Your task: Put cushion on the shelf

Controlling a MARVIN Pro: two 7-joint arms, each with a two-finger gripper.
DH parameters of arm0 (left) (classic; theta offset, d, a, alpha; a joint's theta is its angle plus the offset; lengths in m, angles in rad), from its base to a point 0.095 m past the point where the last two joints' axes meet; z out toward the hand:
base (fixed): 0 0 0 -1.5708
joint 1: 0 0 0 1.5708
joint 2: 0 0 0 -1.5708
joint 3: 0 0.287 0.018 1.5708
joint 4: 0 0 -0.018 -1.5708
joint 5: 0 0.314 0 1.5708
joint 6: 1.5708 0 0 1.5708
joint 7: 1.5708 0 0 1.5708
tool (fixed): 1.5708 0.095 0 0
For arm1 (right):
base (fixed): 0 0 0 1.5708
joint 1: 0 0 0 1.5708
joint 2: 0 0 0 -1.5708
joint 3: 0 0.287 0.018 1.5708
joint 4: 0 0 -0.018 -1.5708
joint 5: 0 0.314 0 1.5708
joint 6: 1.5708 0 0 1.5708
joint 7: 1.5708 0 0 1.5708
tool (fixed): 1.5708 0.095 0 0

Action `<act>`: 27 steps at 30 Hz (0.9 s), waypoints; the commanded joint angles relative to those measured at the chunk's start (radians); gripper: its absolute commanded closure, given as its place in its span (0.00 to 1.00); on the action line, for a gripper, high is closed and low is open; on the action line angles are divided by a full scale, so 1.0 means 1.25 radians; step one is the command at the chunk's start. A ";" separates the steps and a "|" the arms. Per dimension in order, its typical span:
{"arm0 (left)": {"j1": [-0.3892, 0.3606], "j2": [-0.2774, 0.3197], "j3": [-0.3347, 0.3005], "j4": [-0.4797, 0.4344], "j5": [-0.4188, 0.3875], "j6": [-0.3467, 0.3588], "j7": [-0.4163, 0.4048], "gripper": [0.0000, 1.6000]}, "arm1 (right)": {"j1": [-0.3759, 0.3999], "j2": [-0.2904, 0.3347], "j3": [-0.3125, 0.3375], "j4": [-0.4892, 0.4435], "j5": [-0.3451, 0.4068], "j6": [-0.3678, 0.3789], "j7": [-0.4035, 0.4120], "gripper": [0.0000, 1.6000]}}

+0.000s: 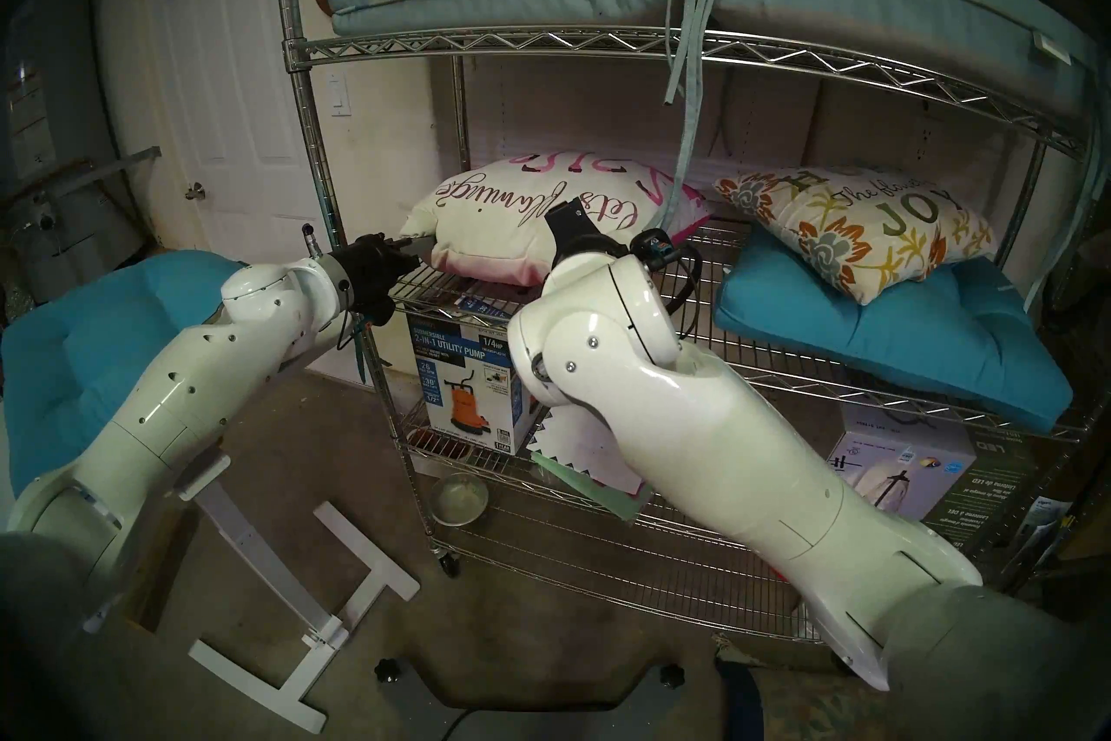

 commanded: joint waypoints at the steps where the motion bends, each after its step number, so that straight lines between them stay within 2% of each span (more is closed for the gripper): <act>1: -0.022 -0.018 -0.004 -0.007 -0.005 0.004 0.003 1.00 | -0.025 0.014 -0.008 -0.092 -0.025 -0.009 -0.037 0.00; 2: -0.022 -0.019 -0.005 -0.006 -0.005 0.004 0.002 1.00 | -0.029 0.016 -0.010 -0.100 -0.030 -0.010 -0.047 0.00; 3: -0.020 -0.021 -0.006 -0.008 -0.003 0.006 -0.007 0.75 | -0.034 0.019 -0.011 -0.108 -0.034 -0.012 -0.054 0.00; 4: -0.020 -0.022 -0.006 -0.008 -0.003 0.006 -0.007 0.04 | -0.037 0.021 -0.013 -0.113 -0.037 -0.013 -0.060 0.00; 5: -0.021 -0.023 -0.005 -0.007 -0.002 0.005 -0.008 0.00 | -0.042 0.024 -0.015 -0.119 -0.042 -0.017 -0.066 0.00; 17: -0.016 -0.019 0.001 -0.010 0.005 -0.003 -0.017 0.00 | -0.055 0.028 -0.018 -0.132 -0.060 -0.028 -0.075 0.00; 27: 0.039 0.028 -0.024 -0.100 -0.022 -0.019 -0.045 0.00 | -0.060 0.027 -0.013 -0.131 -0.059 -0.025 -0.071 0.00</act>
